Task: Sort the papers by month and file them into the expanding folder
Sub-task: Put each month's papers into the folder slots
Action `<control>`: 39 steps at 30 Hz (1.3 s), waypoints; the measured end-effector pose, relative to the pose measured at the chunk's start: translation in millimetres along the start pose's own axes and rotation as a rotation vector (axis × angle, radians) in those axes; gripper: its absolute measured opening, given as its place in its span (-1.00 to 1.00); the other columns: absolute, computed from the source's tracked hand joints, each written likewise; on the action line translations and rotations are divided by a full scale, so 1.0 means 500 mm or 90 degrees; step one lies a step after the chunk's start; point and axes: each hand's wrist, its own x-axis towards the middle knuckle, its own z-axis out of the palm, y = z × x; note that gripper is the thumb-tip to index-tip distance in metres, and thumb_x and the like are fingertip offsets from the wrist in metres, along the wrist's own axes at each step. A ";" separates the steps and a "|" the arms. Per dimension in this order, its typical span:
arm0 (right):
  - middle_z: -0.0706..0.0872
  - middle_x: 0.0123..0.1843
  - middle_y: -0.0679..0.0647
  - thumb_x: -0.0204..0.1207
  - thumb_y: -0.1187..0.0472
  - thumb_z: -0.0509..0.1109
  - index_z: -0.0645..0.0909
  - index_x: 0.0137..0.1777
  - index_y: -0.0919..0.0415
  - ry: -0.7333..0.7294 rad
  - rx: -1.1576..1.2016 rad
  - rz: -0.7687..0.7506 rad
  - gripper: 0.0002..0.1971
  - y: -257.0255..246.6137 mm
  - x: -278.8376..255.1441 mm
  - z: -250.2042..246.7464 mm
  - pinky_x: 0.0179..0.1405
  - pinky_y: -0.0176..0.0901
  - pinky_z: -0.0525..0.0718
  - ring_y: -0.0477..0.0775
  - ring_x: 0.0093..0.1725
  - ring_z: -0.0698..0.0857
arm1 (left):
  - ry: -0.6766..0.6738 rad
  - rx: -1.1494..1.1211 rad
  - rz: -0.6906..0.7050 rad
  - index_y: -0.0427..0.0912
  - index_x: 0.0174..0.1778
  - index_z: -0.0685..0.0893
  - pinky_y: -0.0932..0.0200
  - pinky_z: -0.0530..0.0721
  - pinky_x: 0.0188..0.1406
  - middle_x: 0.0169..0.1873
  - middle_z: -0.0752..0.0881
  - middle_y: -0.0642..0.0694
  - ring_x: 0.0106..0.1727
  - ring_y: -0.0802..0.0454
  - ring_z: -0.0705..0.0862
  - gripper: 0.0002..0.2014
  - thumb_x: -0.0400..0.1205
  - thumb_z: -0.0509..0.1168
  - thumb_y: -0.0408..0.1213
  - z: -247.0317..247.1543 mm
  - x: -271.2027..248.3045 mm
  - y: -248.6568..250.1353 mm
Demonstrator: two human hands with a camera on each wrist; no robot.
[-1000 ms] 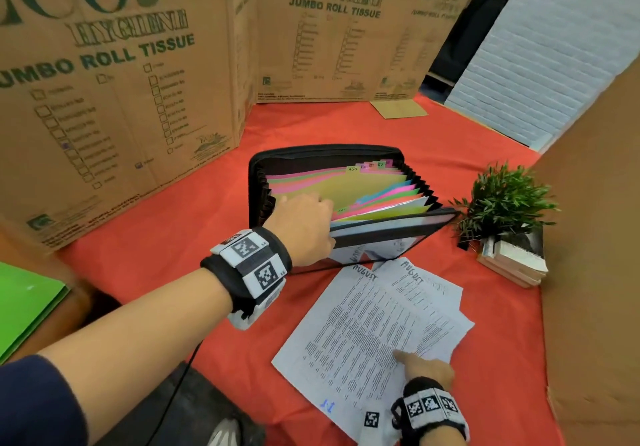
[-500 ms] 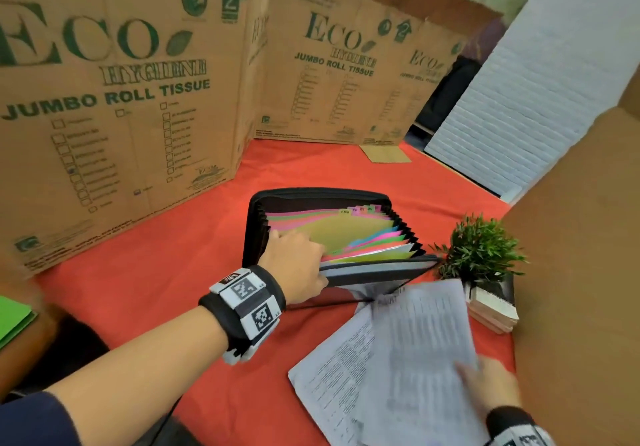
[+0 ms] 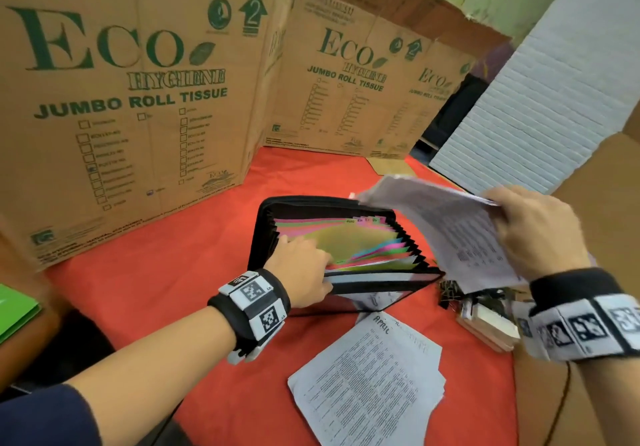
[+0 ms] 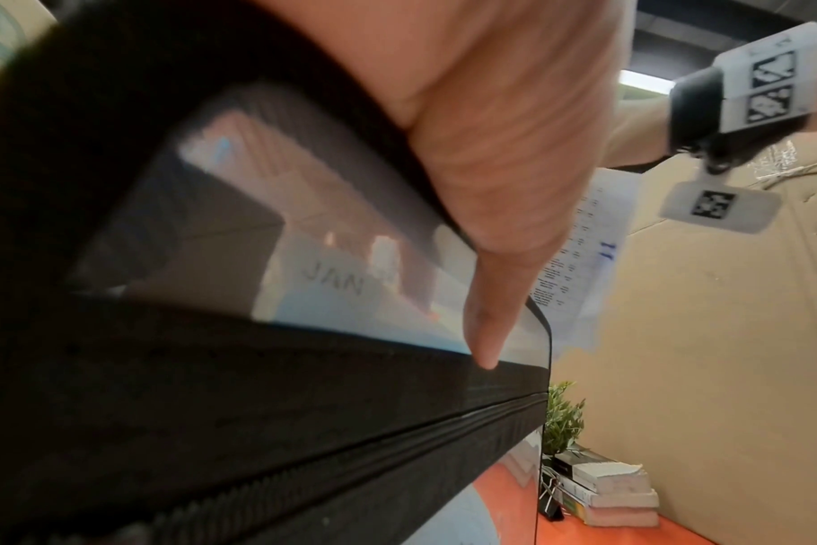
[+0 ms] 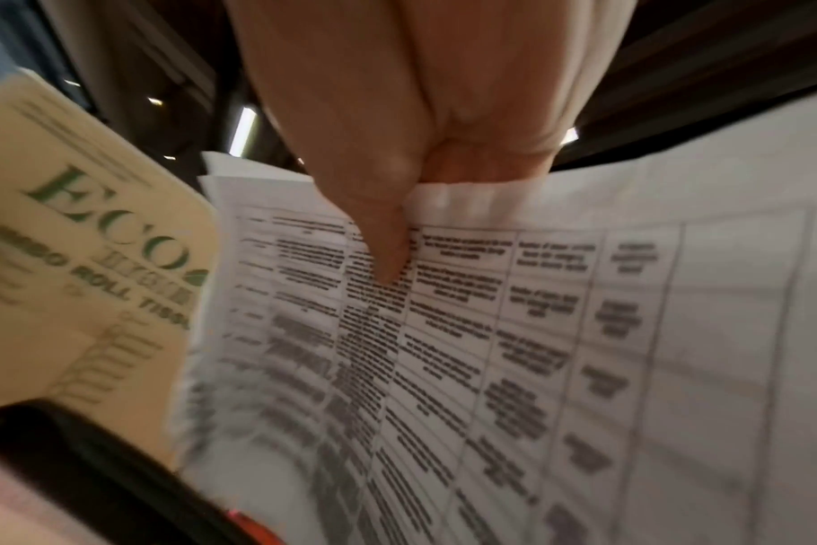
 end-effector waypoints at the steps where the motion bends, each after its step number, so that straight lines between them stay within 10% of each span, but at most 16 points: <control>1: 0.72 -0.24 0.17 0.54 0.36 0.36 0.72 -0.06 0.20 -0.013 -0.005 -0.033 -0.88 -0.013 0.018 0.013 -0.40 -0.05 0.49 0.30 -0.33 0.65 | 0.000 0.001 0.003 0.10 0.36 0.60 -0.15 0.37 0.26 0.23 0.63 -0.08 0.30 -0.17 0.56 -0.54 0.57 0.23 0.16 0.001 0.000 0.000; 10: 0.63 -0.18 0.07 0.45 0.40 0.36 0.62 -0.11 0.12 -0.076 -0.113 -0.297 -0.84 -0.148 0.064 0.101 0.34 0.40 0.40 0.22 -0.02 0.60 | 0.039 0.038 0.066 0.00 0.23 0.67 -0.04 0.50 -0.01 0.11 0.68 -0.12 0.07 -0.20 0.67 -0.59 0.57 0.21 0.13 0.001 -0.011 0.004; 15: 0.63 -0.21 0.00 0.47 0.42 0.38 0.57 -0.08 0.10 -0.087 -0.024 -0.227 -0.81 -0.200 0.108 0.141 0.35 0.35 0.41 0.20 -0.05 0.60 | 0.058 0.058 0.081 -0.12 0.12 0.67 0.03 0.43 -0.25 0.02 0.73 -0.15 0.02 -0.23 0.71 -0.69 0.67 0.19 0.00 -0.008 -0.026 0.011; 19: 0.53 -0.19 -0.02 0.63 0.29 0.24 0.41 -0.12 0.02 -0.287 0.118 -0.198 -0.85 -0.214 0.126 0.186 0.09 0.09 0.45 0.22 -0.05 0.61 | 0.053 0.038 0.085 -0.15 0.07 0.65 0.04 0.45 -0.28 -0.01 0.72 -0.16 -0.02 -0.23 0.71 -0.72 0.68 0.19 -0.03 -0.008 -0.027 0.010; 29: 0.69 0.06 0.23 0.59 0.31 0.15 0.48 0.18 0.18 -0.536 0.210 -0.012 -0.79 -0.220 0.025 0.305 -0.02 -0.03 0.51 0.28 0.09 0.65 | 0.062 0.028 0.072 -0.17 0.17 0.65 -0.11 0.46 0.14 0.10 0.65 -0.16 0.18 -0.21 0.55 -0.59 0.62 0.25 0.10 -0.003 -0.019 0.002; 33: 0.60 0.05 0.17 0.50 0.22 0.17 0.48 0.07 0.16 -0.447 0.324 0.050 -0.82 -0.209 -0.003 0.318 0.07 0.05 0.54 0.23 0.07 0.58 | 0.150 0.046 0.089 -0.15 -0.04 0.74 -0.11 0.43 0.12 0.15 0.50 -0.18 0.23 -0.20 0.43 -0.52 0.44 0.37 0.22 -0.010 -0.019 0.002; 36: 0.57 0.07 0.11 0.35 0.32 0.23 0.56 0.07 0.17 -0.273 0.237 0.009 -0.72 -0.198 -0.009 0.315 0.08 0.11 0.50 0.21 0.08 0.53 | 0.131 0.060 0.085 -0.15 0.06 0.73 -0.27 0.24 0.49 0.44 0.39 -0.26 0.53 -0.25 0.25 -0.42 0.40 0.37 0.29 -0.007 -0.010 -0.001; 39: 0.71 0.09 0.04 0.45 0.38 0.19 0.67 0.07 0.07 -0.403 0.161 0.000 -0.67 -0.199 -0.011 0.318 0.24 0.08 0.49 0.17 0.19 0.58 | 0.069 0.048 0.079 -0.17 0.28 0.60 -0.41 -0.06 0.60 0.58 0.24 -0.27 0.69 -0.26 -0.06 -0.30 0.43 0.34 0.32 -0.004 -0.001 -0.003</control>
